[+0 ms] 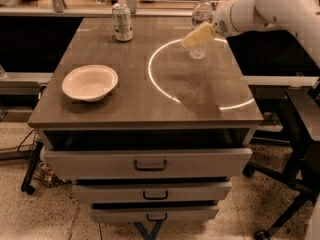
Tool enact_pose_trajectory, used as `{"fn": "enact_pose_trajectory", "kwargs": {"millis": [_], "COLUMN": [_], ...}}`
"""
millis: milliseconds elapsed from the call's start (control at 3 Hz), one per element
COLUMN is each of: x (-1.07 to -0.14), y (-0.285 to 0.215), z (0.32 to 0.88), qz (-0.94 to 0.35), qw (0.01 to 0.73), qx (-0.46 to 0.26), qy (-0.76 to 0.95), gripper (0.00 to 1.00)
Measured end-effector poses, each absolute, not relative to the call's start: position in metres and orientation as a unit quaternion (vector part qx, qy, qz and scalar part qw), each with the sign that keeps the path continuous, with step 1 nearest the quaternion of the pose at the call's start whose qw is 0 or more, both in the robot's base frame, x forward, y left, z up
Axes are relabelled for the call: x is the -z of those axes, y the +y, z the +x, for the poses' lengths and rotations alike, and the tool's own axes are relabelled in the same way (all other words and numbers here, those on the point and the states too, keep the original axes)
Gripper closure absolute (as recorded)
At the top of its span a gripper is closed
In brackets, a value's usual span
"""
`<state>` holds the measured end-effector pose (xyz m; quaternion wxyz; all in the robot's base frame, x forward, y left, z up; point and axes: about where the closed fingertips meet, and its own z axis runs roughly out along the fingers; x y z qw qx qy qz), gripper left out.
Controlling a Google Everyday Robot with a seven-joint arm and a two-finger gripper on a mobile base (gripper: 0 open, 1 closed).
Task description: Knock water bottle over
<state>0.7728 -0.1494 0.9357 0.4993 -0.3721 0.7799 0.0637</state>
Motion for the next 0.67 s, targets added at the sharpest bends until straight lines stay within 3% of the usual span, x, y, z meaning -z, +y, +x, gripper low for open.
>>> {"fn": "enact_pose_trajectory", "kwargs": {"millis": [333,667], "x": [-0.932,-0.922], "y": [-0.153,-0.143], "z": [0.795,0.808], "qz": [-0.360,-0.355], "qw": [0.519,0.524], "qx": [-0.070,-0.094], "qy": [0.772,0.768], "gripper": [0.00,0.16]}}
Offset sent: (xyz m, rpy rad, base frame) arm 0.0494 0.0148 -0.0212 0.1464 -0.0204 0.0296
